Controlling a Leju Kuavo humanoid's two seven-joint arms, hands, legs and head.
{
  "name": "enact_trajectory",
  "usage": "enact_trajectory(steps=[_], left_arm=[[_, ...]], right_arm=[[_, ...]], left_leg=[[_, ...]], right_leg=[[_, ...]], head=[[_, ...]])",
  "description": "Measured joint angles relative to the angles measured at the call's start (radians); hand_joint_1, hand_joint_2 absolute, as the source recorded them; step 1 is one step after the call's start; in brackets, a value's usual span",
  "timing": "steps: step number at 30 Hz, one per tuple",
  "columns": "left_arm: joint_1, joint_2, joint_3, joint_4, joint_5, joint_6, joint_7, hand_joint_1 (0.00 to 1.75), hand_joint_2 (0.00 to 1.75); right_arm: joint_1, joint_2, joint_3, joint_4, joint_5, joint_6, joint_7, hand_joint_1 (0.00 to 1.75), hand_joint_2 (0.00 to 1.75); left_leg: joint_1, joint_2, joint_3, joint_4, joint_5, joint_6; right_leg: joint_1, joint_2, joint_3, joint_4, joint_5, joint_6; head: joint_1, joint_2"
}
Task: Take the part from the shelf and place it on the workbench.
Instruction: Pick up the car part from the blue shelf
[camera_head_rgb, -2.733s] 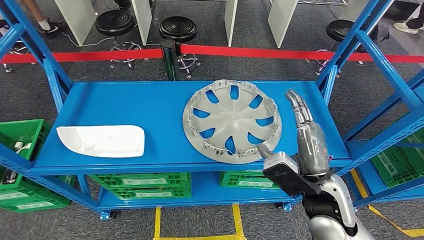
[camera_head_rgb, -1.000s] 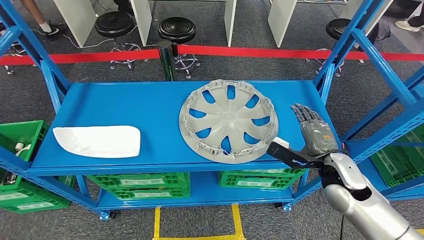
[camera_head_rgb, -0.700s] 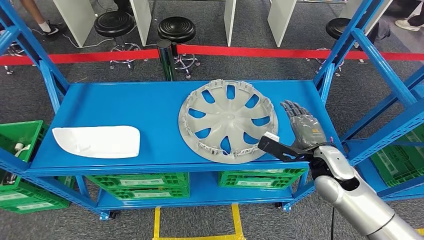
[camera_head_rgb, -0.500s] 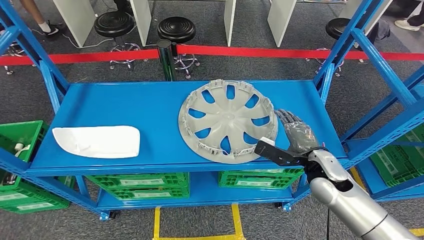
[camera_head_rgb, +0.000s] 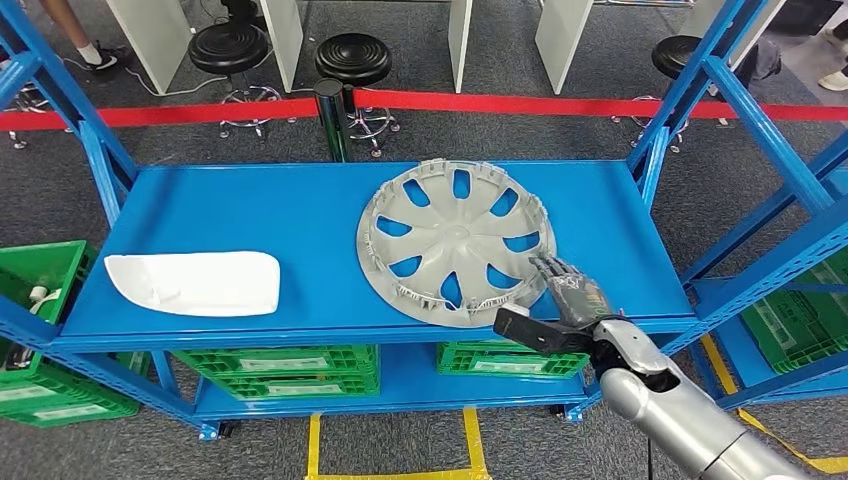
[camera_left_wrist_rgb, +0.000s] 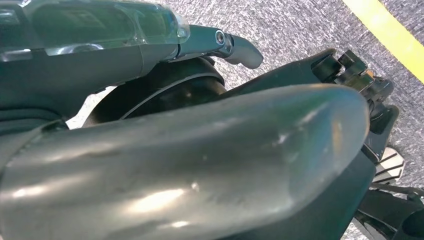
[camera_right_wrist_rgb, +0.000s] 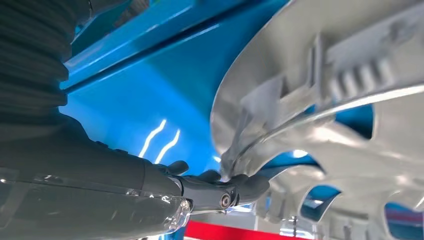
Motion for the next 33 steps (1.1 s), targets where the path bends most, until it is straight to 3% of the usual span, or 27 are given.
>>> enact_trajectory(steps=[8, 14, 21, 28, 33], left_arm=[[-0.001, 0.001, -0.001, 0.000, 0.011, -0.001, 0.005, 0.00, 0.00], [-0.001, 0.001, -0.001, 0.000, 0.023, 0.002, 0.005, 0.00, 0.00], [-0.001, 0.001, -0.001, 0.000, 0.025, 0.004, 0.005, 0.00, 0.00], [-0.001, 0.000, -0.001, 0.000, 0.034, 0.021, 0.001, 0.00, 0.00], [-0.001, 0.000, -0.001, 0.000, 0.034, 0.021, 0.001, 0.00, 0.00]], right_arm=[[-0.031, 0.010, 0.022, 0.030, -0.007, -0.029, 0.005, 0.00, 1.75], [-0.089, 0.006, 0.018, -0.012, 0.009, -0.092, 0.069, 0.00, 1.75], [-0.110, 0.003, 0.018, -0.032, 0.019, -0.091, 0.092, 0.00, 1.75], [-0.240, -0.007, 0.010, -0.239, 0.024, -0.053, 0.182, 0.00, 1.75], [-0.244, -0.014, 0.010, -0.287, 0.023, -0.051, 0.185, 0.00, 1.75]], left_leg=[[0.000, -0.001, 0.000, 0.000, 0.000, 0.000], [0.000, 0.001, 0.001, 0.000, 0.000, 0.000], [0.000, 0.001, 0.001, 0.000, 0.001, 0.000], [0.000, -0.001, 0.001, 0.000, 0.001, -0.001], [0.000, -0.004, 0.000, 0.000, 0.001, -0.001]], right_leg=[[0.000, 0.000, 0.000, 0.000, 0.000, 0.000], [0.000, 0.002, 0.000, 0.001, 0.001, -0.001], [0.000, 0.002, 0.000, 0.001, 0.001, -0.001], [0.000, 0.003, -0.002, 0.003, 0.001, -0.001], [0.000, 0.003, -0.001, 0.003, 0.001, -0.001]], head=[[0.000, 0.000], [0.000, 0.000], [0.000, 0.000], [-0.001, 0.000], [-0.001, 0.000]])
